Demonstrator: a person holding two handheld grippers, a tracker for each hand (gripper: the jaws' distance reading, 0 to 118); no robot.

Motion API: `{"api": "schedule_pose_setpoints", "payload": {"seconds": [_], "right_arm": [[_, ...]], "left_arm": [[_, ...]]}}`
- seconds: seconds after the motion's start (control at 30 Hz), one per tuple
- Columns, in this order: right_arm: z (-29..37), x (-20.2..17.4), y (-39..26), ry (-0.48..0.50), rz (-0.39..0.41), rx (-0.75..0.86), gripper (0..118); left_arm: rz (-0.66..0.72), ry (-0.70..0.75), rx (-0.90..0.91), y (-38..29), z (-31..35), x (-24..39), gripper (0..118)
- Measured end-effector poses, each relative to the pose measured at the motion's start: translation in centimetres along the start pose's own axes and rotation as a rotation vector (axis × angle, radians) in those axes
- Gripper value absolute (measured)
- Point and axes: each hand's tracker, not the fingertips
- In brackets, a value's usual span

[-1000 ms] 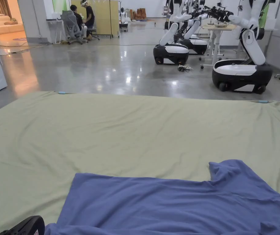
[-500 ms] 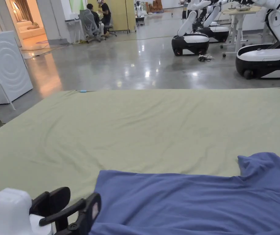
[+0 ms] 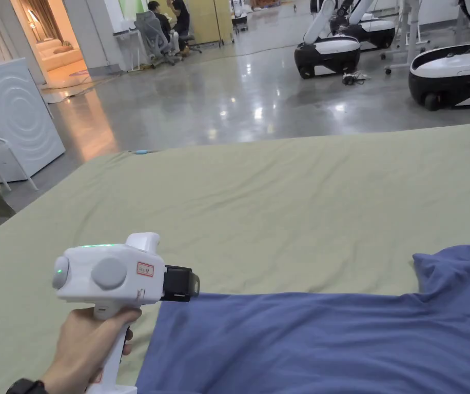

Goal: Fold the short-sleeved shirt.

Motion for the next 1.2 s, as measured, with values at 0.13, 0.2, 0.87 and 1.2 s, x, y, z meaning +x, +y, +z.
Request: {"api": "schedule_pose_setpoints", "payload": {"seconds": [0.13,0.2,0.87,1.2], "right_arm": [[-0.1,1.4,-0.8,-0.051,0.017,-0.042,0],[-0.8,2.1,-1.3,-0.056,0.01,-0.069,0],[-26.8,6.9,14.7,0.021,-0.045,-0.412,92],[-37.0,6.5,12.0,-0.183,0.127,-0.657,65]], "left_arm": [[0.05,0.034,-0.079,0.1,-3.4,-0.8,78],[0.049,0.039,-0.124,-0.2,-4.6,-0.6,74],[-0.085,0.065,-0.248,2.2,-5.8,2.2,24],[-0.08,0.062,-0.242,2.0,-5.6,2.2,24]]}}
